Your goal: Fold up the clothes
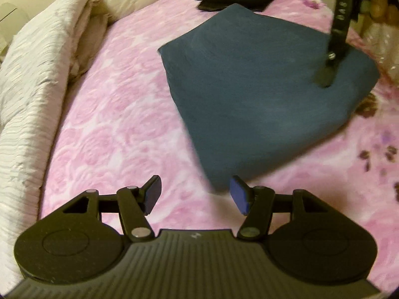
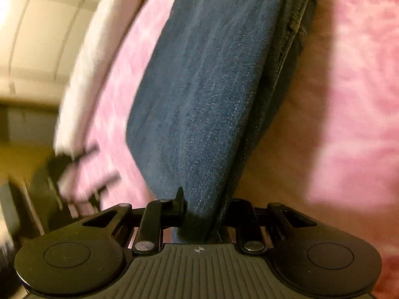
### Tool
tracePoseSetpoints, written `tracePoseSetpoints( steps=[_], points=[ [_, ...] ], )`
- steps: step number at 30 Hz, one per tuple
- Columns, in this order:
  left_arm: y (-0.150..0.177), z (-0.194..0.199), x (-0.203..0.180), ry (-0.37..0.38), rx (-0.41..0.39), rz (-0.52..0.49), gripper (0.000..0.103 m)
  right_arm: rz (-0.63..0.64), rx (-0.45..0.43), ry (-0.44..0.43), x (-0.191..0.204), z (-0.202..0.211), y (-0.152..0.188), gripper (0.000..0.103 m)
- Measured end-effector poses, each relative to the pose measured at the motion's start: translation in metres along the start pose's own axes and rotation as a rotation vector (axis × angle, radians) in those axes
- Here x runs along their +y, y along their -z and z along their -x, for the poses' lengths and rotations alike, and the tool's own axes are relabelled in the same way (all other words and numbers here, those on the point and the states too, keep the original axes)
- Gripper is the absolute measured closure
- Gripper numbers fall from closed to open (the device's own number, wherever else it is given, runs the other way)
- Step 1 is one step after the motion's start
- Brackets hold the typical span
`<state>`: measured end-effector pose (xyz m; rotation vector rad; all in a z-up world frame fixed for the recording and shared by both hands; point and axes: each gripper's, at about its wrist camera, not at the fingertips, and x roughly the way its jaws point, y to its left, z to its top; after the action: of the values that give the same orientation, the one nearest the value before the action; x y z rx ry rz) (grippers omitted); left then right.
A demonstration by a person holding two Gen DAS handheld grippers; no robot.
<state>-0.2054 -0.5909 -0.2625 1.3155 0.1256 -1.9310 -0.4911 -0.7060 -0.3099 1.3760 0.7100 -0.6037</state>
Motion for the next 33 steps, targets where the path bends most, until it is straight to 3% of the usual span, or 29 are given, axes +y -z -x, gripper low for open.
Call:
tracePoseSetpoints(
  steps=[2, 7, 11, 13, 18, 20, 29, 33],
  points=[
    [-0.005, -0.001, -0.011, 0.026, 0.003, -0.016, 0.046, 0.07, 0.055, 0.076, -0.01, 0.018, 0.004, 0.081],
    [-0.021, -0.006, -0.038, 0.07, 0.008, -0.072, 0.046, 0.108, 0.015, 0.179, -0.027, 0.044, 0.006, 0.071],
    [-0.032, -0.01, -0.046, 0.096, 0.001, -0.074, 0.044, 0.042, -0.088, 0.186, -0.026, 0.051, 0.026, 0.037],
    [-0.038, -0.013, -0.045, 0.103, -0.007, -0.072, 0.044, -0.026, -0.178, 0.182, -0.025, 0.056, 0.042, 0.033],
    [-0.045, -0.022, -0.049, 0.138, -0.024, -0.072, 0.044, -0.21, -0.398, 0.173, -0.023, 0.069, 0.089, 0.031],
    [-0.048, -0.028, -0.052, 0.143, -0.029, -0.085, 0.043, -0.306, -0.443, 0.174, -0.031, 0.075, 0.108, 0.03],
    [-0.049, -0.034, -0.053, 0.15, -0.025, -0.104, 0.044, -0.521, -0.564, -0.008, -0.029, 0.041, 0.134, 0.028],
    [-0.049, -0.034, -0.052, 0.159, -0.024, -0.103, 0.044, -0.597, -0.606, -0.015, -0.032, 0.013, 0.124, 0.027]
  ],
)
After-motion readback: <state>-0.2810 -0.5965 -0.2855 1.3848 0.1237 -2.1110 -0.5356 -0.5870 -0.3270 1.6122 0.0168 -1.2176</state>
